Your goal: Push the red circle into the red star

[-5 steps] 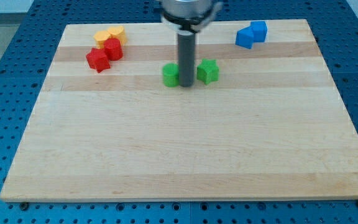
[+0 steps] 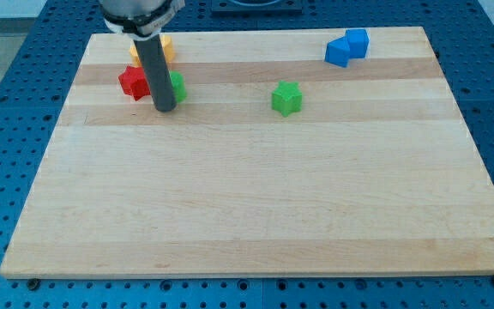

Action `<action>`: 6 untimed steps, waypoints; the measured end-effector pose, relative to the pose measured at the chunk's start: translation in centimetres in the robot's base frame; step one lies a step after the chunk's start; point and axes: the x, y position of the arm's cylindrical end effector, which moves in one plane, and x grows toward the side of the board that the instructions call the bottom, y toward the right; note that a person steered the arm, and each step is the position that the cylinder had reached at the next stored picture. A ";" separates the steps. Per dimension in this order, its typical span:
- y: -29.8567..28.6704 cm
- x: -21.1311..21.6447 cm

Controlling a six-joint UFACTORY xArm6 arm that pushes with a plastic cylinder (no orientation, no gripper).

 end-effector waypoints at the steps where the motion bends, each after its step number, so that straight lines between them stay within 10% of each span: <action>1: 0.8 0.6; 2: 6.9 7.3; 4: 25.1 6.4; 6: 14.7 2.3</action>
